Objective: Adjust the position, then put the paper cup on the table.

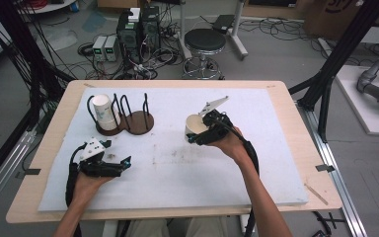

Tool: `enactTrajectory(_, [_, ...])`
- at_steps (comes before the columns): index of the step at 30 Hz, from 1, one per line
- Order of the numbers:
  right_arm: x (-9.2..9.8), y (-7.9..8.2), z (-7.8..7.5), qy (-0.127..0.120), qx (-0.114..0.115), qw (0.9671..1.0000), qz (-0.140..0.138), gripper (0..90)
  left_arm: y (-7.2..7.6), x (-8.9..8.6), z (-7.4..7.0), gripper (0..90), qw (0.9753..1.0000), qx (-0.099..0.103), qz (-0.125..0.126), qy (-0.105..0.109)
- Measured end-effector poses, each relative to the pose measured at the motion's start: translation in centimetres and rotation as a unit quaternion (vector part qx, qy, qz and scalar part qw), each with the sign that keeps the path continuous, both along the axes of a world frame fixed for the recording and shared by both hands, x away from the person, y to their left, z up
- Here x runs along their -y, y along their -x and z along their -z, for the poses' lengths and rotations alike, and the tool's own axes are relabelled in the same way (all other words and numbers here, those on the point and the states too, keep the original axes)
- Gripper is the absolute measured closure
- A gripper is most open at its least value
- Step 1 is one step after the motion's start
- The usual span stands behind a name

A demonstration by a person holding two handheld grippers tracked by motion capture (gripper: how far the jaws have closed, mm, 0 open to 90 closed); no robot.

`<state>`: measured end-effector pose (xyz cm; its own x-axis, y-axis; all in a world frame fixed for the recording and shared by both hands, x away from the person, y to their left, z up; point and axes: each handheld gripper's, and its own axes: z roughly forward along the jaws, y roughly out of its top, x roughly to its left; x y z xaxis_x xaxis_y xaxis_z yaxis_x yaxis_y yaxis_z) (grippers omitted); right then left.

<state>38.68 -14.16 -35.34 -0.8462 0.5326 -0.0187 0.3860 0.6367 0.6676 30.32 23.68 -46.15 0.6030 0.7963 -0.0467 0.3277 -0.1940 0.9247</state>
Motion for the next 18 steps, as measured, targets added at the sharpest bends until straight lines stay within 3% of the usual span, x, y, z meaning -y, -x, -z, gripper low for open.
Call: enactTrajectory(18, [0.18,-0.63,0.27,0.0,-0.005,0.9999,0.011,32.2,0.03,-0.33,0.11,2.0,0.9999,0.003,-0.003,0.014])
